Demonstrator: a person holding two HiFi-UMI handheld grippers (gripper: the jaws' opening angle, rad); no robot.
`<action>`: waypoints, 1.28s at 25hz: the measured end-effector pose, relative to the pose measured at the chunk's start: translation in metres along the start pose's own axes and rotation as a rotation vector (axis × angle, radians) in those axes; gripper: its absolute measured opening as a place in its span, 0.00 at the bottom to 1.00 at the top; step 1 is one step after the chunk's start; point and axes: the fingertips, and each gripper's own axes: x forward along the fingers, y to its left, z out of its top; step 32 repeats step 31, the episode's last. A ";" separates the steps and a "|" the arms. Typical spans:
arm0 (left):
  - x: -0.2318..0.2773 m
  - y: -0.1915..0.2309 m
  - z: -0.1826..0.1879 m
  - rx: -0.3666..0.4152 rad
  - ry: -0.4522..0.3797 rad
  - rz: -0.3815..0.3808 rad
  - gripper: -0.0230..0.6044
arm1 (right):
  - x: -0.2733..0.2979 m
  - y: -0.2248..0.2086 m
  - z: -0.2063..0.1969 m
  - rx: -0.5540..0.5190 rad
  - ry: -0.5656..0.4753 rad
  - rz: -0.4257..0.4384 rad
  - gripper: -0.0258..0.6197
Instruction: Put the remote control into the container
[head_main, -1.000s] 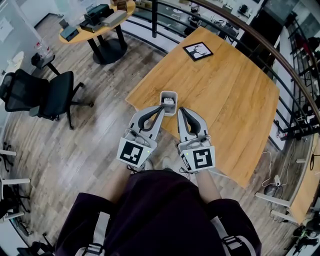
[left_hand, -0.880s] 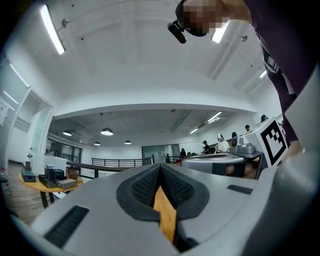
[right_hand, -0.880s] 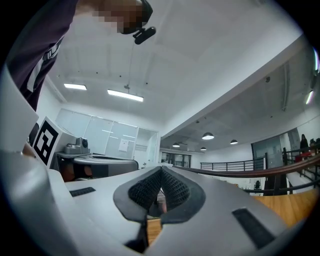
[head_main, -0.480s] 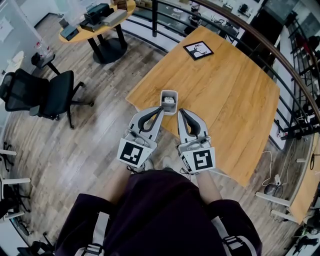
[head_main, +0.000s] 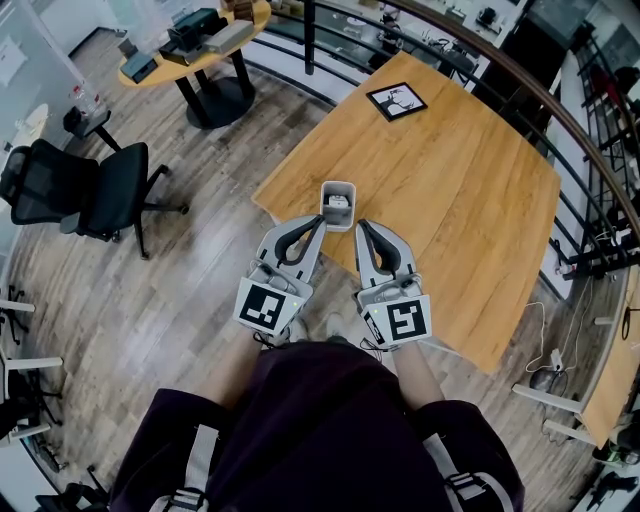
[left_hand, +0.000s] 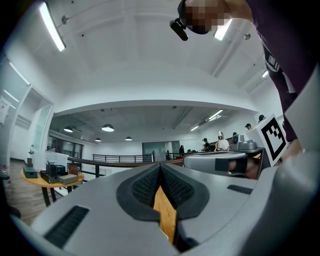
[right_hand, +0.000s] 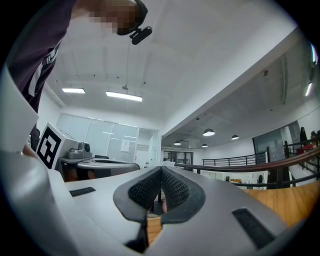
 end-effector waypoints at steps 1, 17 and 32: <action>0.000 0.001 -0.001 -0.001 0.001 0.001 0.06 | 0.000 0.000 0.000 -0.001 0.001 0.000 0.07; 0.005 0.007 -0.010 -0.007 0.016 0.014 0.06 | 0.000 -0.007 -0.009 0.002 0.008 -0.010 0.07; 0.006 0.005 -0.020 0.010 0.066 0.001 0.06 | -0.002 -0.012 -0.009 0.008 0.008 -0.021 0.07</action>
